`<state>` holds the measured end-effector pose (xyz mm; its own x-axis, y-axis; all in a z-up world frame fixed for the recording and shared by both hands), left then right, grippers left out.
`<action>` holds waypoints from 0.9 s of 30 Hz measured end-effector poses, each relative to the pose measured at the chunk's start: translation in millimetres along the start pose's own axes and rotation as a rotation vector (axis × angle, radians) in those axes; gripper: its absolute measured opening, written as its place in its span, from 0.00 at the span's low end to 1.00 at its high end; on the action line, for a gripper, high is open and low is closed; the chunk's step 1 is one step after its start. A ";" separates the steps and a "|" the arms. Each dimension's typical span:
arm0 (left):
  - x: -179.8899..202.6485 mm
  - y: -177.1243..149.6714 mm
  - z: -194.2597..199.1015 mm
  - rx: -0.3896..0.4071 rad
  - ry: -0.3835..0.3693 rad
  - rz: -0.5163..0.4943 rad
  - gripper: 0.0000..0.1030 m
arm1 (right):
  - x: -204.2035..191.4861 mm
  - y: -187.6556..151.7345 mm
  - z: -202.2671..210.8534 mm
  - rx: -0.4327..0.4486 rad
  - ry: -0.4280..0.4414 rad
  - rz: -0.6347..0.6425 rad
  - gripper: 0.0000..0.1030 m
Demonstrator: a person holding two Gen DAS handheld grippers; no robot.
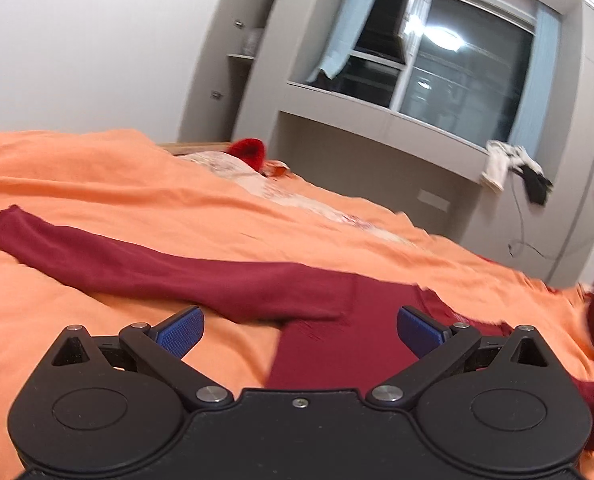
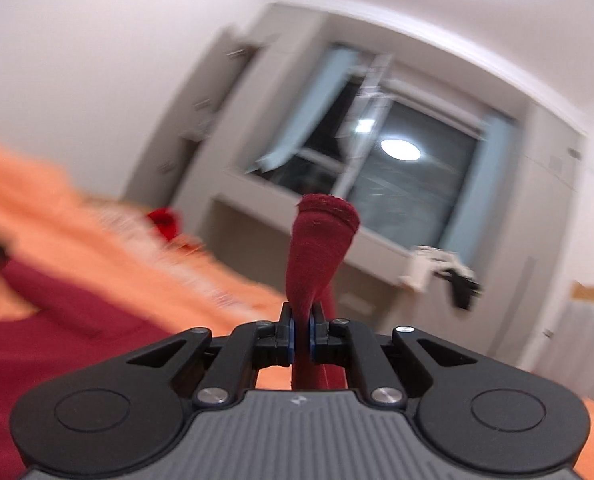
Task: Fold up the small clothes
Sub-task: 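Lift the cuff with the right gripper and lay it across the shirt body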
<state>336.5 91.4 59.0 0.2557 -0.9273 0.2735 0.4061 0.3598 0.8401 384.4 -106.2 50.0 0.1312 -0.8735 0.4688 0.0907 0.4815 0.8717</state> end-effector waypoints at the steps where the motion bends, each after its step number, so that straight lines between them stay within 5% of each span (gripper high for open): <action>1: -3.2 2.0 0.6 0.005 0.005 0.010 0.99 | -18.9 -2.7 -3.8 -0.024 0.038 0.042 0.07; 7: -11.7 4.4 2.4 -0.005 0.006 0.037 0.99 | -77.0 -31.4 -24.4 -0.199 0.272 0.211 0.08; 11: -10.3 3.6 1.4 -0.018 -0.002 0.030 0.99 | -83.4 -37.9 -13.2 -0.206 0.358 0.304 0.12; 14: -9.5 1.6 -0.6 -0.031 -0.018 0.028 0.99 | -88.7 -41.3 -0.7 -0.208 0.433 0.337 0.33; 19: -4.5 -2.4 -3.6 -0.052 -0.039 0.019 0.99 | -80.1 -34.1 3.1 -0.183 0.479 0.302 0.56; 22: -2.9 -5.1 -6.7 -0.062 -0.038 0.009 0.99 | -78.3 -34.0 1.7 -0.201 0.504 0.265 0.61; 27: -2.4 -7.5 -13.2 -0.088 -0.033 0.005 0.99 | -83.5 -26.3 -11.6 -0.216 0.536 0.226 0.56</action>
<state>344.5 92.3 45.9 0.2296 -0.9278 0.2942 0.4805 0.3709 0.7947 382.5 -45.1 -13.6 0.6428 -0.6176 0.4532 0.1930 0.7031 0.6844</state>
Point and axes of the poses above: each gripper's, at about its wrist camera, not at the fingertips, and z roughly against the way its jaws point, x to its right, y to its top, the point moved 5 cm from there along -z, roughly the way its jaws point, and after that the axes turned 7 degrees about -x, right-handed, at the moved point
